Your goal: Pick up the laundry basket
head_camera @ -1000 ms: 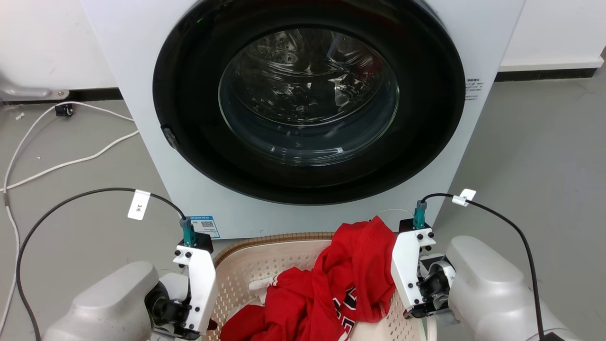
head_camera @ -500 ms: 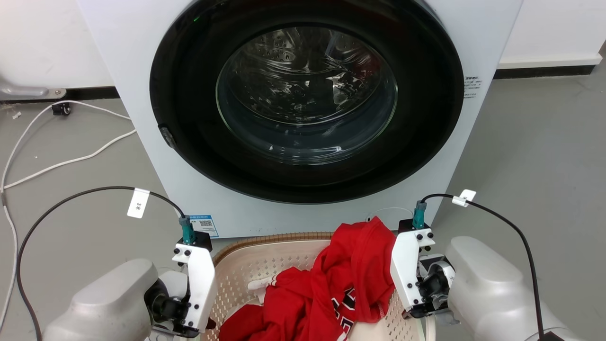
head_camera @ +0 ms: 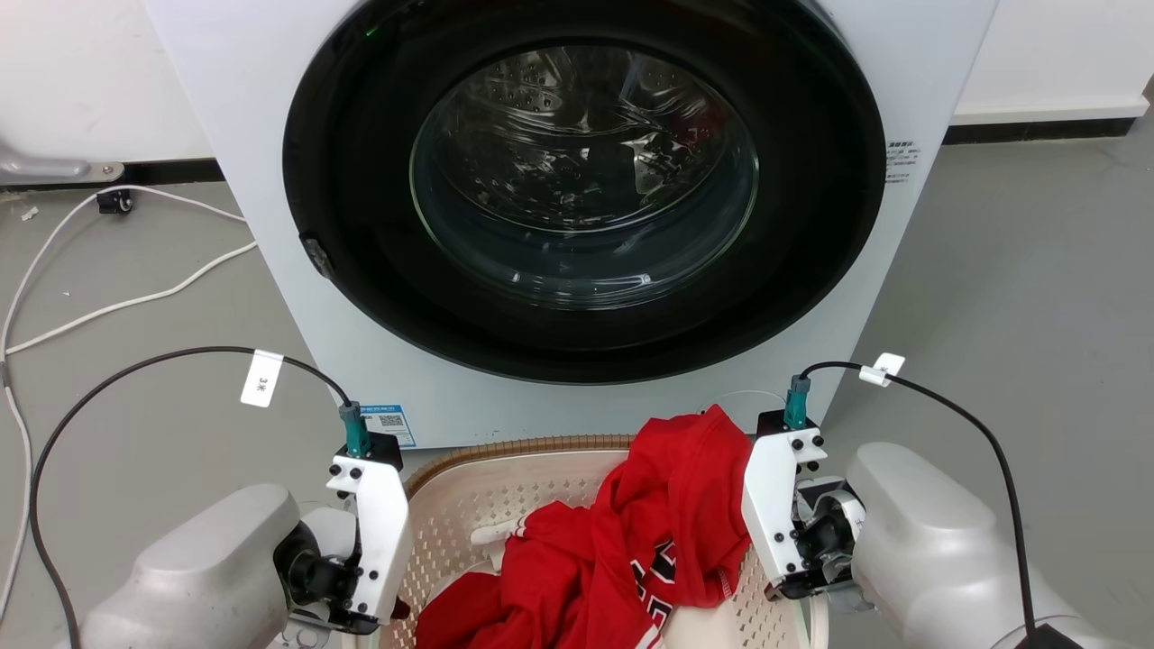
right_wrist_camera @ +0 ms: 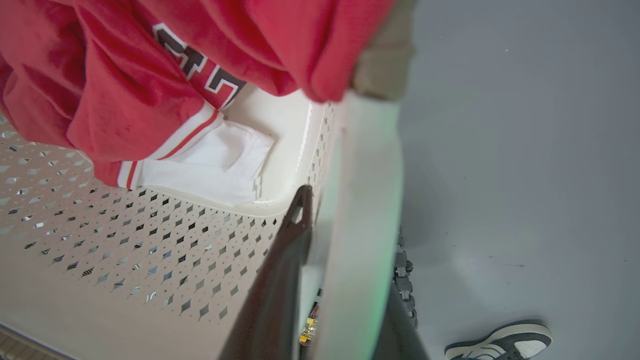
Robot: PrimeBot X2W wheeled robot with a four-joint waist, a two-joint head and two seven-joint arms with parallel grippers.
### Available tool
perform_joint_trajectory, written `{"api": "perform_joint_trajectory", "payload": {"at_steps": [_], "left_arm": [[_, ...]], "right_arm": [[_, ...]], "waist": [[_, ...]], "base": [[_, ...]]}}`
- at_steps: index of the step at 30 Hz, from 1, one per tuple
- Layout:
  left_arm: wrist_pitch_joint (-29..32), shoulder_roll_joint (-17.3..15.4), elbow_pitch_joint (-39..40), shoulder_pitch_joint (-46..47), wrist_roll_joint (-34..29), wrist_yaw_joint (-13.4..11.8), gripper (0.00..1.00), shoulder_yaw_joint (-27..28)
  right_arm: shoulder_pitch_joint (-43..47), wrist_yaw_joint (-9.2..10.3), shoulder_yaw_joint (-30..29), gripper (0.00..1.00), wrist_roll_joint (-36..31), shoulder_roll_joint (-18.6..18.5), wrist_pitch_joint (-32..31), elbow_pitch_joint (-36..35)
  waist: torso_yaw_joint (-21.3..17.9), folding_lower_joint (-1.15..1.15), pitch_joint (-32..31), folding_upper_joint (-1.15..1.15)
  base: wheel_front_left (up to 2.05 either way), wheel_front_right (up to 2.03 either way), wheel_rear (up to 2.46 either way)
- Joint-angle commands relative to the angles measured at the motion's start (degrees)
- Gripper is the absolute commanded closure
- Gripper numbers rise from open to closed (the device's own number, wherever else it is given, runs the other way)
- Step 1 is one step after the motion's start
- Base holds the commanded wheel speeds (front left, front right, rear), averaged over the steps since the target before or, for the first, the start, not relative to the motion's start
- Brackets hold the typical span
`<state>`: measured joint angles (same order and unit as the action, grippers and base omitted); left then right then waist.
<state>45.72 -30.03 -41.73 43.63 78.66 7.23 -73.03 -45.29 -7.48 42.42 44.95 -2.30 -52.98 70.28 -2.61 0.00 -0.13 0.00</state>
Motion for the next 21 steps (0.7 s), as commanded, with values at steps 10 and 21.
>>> {"api": "perform_joint_trajectory", "payload": {"at_steps": [10,21], "left_arm": [[0.8,-0.5,-0.7,0.3,-0.2,0.4,1.0,-0.5],[0.6,-0.2,-0.8,0.4,-0.2,0.4,1.0,-0.5]], "right_arm": [[-1.8,-0.02,1.4,1.0,1.1,-1.1,0.3,0.5],[-2.3,-0.02,2.4,1.0,2.0,-1.0,0.5,0.8]], "waist": [[-0.2,0.0,0.0,0.0],[-0.1,0.0,0.0,0.0]], "base": [[0.0,0.0,0.0],[0.0,0.0,0.0]]}}
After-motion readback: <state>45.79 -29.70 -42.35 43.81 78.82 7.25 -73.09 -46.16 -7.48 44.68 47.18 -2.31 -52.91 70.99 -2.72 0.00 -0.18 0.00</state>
